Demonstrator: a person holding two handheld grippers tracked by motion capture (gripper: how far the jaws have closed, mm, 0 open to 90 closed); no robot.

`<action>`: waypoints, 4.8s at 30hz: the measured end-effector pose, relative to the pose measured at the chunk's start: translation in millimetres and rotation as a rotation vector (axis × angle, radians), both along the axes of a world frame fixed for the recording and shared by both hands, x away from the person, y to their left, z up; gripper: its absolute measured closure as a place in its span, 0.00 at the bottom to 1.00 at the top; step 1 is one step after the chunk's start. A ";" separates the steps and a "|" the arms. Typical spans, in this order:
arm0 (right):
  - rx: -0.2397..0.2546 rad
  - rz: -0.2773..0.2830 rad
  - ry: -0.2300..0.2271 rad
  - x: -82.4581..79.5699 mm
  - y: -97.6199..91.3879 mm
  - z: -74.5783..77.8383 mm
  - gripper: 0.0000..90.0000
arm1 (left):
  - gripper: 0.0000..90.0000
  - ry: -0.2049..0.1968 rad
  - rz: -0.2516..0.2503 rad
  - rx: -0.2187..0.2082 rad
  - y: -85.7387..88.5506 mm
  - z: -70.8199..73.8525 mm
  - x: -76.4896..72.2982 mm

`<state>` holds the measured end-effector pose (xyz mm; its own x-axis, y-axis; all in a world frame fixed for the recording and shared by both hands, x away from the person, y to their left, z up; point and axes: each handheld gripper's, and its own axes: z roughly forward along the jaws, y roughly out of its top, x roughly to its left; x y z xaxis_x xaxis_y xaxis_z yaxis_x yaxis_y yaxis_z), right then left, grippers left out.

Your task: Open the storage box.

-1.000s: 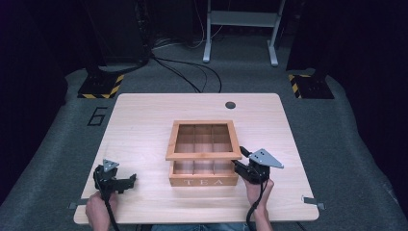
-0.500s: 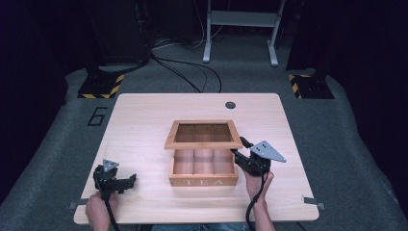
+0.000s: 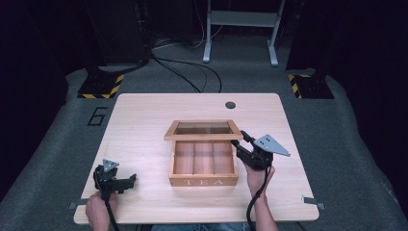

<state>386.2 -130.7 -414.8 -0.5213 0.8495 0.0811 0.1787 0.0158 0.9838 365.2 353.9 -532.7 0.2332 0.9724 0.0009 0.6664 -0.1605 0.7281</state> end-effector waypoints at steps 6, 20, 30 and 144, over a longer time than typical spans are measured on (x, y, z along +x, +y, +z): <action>0.021 0.010 -0.002 6.2 -1.4 6.5 0.62 | 0.00 -0.001 0.000 -0.001 -0.1 -0.1 0.0; 0.037 0.016 0.000 20.5 -2.5 21.8 0.63 | 0.00 -0.003 0.002 -0.002 -0.2 -0.2 0.1; 0.034 0.023 0.010 28.6 -3.0 30.0 0.64 | 0.00 0.001 -0.003 0.002 0.2 0.1 -0.1; 0.020 0.033 0.025 40.1 -3.9 41.3 0.64 | 0.00 -0.001 -0.003 0.002 0.2 -0.1 -0.1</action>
<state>426.3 -134.6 -373.5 -0.5469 0.8298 0.1116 0.2032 0.0023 0.9791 365.1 354.1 -532.8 0.2360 0.9718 0.0030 0.6654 -0.1638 0.7283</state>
